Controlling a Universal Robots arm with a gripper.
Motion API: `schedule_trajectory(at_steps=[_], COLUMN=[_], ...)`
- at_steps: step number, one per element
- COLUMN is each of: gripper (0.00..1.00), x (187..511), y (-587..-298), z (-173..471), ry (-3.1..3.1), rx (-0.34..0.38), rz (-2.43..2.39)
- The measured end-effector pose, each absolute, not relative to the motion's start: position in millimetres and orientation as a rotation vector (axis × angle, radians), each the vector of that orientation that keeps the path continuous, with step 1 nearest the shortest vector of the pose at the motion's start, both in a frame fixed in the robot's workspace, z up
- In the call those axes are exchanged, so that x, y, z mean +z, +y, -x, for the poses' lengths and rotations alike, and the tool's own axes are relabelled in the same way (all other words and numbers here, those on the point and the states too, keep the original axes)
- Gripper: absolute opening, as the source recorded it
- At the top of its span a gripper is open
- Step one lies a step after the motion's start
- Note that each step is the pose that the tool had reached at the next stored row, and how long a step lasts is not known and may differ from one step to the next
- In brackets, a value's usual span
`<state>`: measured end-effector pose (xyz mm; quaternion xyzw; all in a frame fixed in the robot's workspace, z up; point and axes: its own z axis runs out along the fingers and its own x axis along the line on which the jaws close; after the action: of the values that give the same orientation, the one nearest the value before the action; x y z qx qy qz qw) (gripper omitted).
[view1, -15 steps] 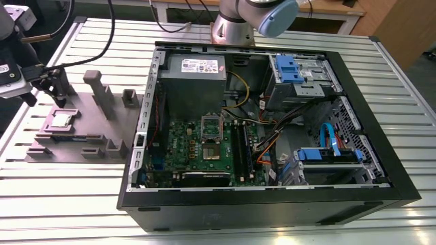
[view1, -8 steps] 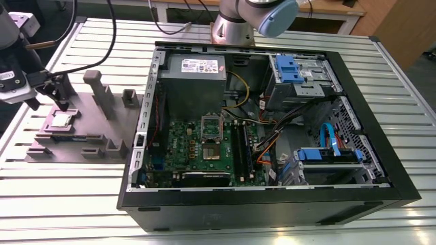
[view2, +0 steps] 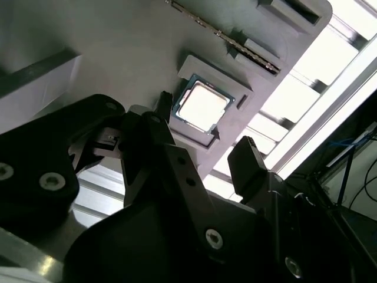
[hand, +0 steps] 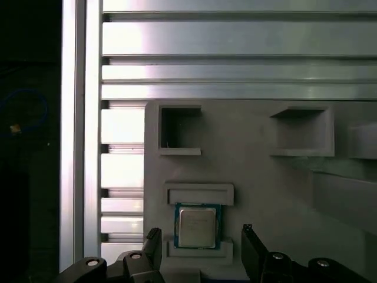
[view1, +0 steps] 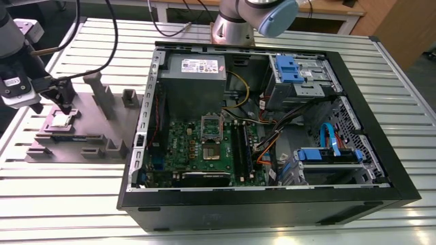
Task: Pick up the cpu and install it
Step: 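Pick up the cpu and move it towards the insertion slot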
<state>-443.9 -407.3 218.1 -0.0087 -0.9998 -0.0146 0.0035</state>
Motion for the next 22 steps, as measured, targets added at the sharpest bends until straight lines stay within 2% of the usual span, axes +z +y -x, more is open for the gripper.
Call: schedule_trajectory(at_steps=[22], gripper=[0.65], x=[190.9], y=[-405.4], z=[445.0], ry=[-3.135], rx=[-0.046], rz=[0.028])
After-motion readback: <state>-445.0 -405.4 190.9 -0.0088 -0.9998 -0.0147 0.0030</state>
